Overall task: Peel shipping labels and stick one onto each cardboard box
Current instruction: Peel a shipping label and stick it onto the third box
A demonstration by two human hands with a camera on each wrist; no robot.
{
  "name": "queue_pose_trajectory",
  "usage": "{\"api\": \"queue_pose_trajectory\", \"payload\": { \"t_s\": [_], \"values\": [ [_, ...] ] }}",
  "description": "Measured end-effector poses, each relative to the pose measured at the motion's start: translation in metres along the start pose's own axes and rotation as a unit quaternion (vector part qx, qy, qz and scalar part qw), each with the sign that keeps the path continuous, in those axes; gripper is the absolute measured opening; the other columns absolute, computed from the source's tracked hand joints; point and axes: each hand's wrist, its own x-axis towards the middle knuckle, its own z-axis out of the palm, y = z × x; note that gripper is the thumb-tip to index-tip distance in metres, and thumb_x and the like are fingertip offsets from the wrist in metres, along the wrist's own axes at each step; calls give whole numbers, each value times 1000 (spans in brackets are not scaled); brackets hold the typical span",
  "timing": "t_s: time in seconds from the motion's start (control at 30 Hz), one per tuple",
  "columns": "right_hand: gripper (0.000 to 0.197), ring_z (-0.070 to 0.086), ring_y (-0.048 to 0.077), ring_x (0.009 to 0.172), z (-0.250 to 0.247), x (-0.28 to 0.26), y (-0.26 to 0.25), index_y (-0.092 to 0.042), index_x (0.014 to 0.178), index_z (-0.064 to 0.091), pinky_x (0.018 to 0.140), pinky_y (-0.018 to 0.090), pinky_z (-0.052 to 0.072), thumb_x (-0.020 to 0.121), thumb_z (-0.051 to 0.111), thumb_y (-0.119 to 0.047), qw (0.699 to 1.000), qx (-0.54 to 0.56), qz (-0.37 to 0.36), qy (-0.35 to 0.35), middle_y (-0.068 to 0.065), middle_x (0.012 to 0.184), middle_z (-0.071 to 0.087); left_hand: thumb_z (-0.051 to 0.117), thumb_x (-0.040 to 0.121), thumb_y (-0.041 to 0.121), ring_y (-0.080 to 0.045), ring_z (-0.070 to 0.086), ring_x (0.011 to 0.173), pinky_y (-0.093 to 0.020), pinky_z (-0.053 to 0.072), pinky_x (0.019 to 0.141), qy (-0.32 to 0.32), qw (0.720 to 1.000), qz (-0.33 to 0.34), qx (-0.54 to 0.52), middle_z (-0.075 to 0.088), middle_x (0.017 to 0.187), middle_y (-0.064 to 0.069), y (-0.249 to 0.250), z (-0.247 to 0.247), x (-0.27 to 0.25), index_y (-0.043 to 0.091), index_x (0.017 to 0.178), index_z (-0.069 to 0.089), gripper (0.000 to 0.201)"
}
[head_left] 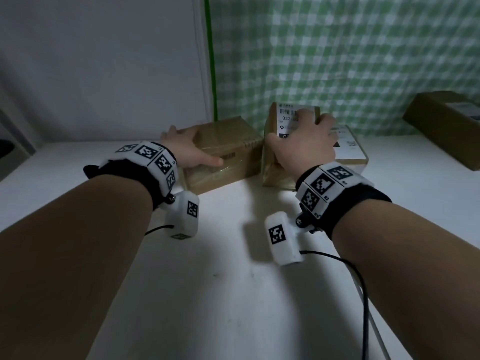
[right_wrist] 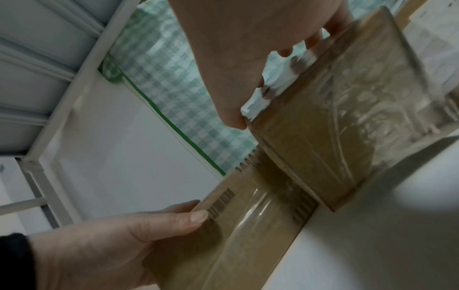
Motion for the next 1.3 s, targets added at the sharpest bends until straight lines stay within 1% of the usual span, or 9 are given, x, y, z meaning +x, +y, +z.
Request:
{"api": "queue_pose_trajectory", "payload": {
  "t_s": [0.23,0.47,0.6,0.73,0.83,1.0,1.1,1.2,1.3],
  "values": [
    [53,34,36,124,18,4,11,-11,117,52,94,48,40,80,60,-48,996,-77,-36,-1,16,135,38,78,47,69,-37,33,131,-49,36,107,6,1000,-11,-24,19,147,-12,-9,-1,3,40,145,20,117],
    [80,30,34,133,10,-4,8,-18,128,46,103,51,31,66,65,-65,975,-195,-77,-78,15,140,39,81,52,53,-38,36,123,-49,41,101,58,996,-56,-48,27,133,-17,-7,2,-15,29,142,29,107],
    [73,29,32,131,1,-12,9,-18,129,46,96,46,40,68,76,-44,963,-217,-99,-126,12,138,35,73,47,59,-38,36,122,-44,40,98,58,995,-82,-26,35,133,-20,-9,1,-37,26,138,35,104],
    [42,46,34,120,-10,-17,14,-7,125,51,85,40,44,85,61,-16,985,-130,-90,-76,17,136,39,69,50,54,-37,33,120,-42,36,92,38,995,-87,-43,34,131,-17,-15,2,-68,36,136,36,94],
    [41,54,34,113,-16,-22,17,-6,125,54,89,39,45,87,60,-20,991,-76,-69,-83,19,131,48,70,60,49,-36,29,121,-41,31,86,19,996,-80,-42,30,131,-15,-21,5,-91,41,141,26,92],
    [38,57,27,106,-26,-43,19,-11,116,60,77,27,36,84,64,-31,989,-26,-98,-109,13,115,62,71,60,54,-34,30,121,-37,30,83,-4,997,-71,-15,30,129,-13,-19,8,-126,41,143,22,97],
    [33,62,27,99,-33,-62,26,-13,108,64,85,32,47,85,59,-36,984,25,-98,-144,8,103,68,72,57,58,-33,30,121,-37,33,82,-19,998,-62,4,31,128,-14,-12,12,-145,39,143,20,103],
    [40,67,28,76,-42,-90,36,-11,114,60,80,45,58,89,54,-42,948,195,-18,-250,8,86,66,71,56,60,-32,30,121,-38,36,84,-35,998,-44,15,30,127,-13,0,16,-163,35,145,18,106],
    [50,61,22,66,-50,-118,45,-15,132,49,71,38,58,93,48,-46,903,274,39,-330,7,86,60,70,56,61,-29,33,113,-40,40,88,-48,999,-19,15,32,122,-12,14,21,-180,37,144,21,103]
  ]
}}
